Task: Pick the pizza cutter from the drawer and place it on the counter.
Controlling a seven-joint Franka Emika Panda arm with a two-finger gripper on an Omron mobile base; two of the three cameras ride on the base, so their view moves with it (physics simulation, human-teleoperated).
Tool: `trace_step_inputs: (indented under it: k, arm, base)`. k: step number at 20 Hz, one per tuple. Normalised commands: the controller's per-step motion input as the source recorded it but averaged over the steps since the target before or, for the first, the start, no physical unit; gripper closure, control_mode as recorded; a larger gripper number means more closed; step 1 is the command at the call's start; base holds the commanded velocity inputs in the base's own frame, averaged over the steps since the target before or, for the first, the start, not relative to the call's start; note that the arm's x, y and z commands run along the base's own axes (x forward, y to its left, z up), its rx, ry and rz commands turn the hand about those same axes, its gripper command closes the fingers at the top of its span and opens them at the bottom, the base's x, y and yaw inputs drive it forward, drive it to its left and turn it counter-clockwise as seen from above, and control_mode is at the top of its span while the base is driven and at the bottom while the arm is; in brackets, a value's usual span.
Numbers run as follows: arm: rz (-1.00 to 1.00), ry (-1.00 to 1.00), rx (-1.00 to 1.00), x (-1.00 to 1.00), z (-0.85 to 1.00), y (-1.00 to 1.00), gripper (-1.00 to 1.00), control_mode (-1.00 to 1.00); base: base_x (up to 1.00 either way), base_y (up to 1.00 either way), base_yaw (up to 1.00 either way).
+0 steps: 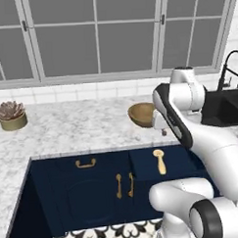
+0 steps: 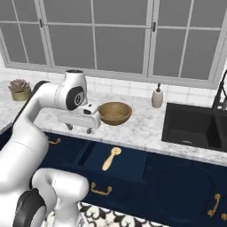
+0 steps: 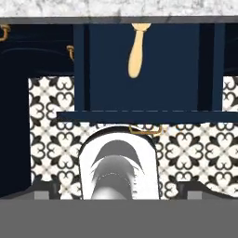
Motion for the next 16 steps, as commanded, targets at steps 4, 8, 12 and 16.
trace_step_inputs:
  k: [4, 8, 12, 16]
  arm:
    - [0.0, 0.0, 0.0, 0.0, 0.0, 0.0, -1.0, 1.0]
    - [0.0, 0.0, 0.0, 0.0, 0.0, 0.0, -1.0, 1.0]
    - [0.0, 0.0, 0.0, 0.0, 0.0, 0.0, -1.0, 1.0]
    - [0.0, 0.0, 0.0, 0.0, 0.0, 0.0, -1.0, 1.0]
  base:
    - [-0.18, -1.0, 0.52]
    - [-0.2, -0.79, 0.68]
    - [0.0, -0.57, 0.76]
    - [-0.02, -0.48, 0.83]
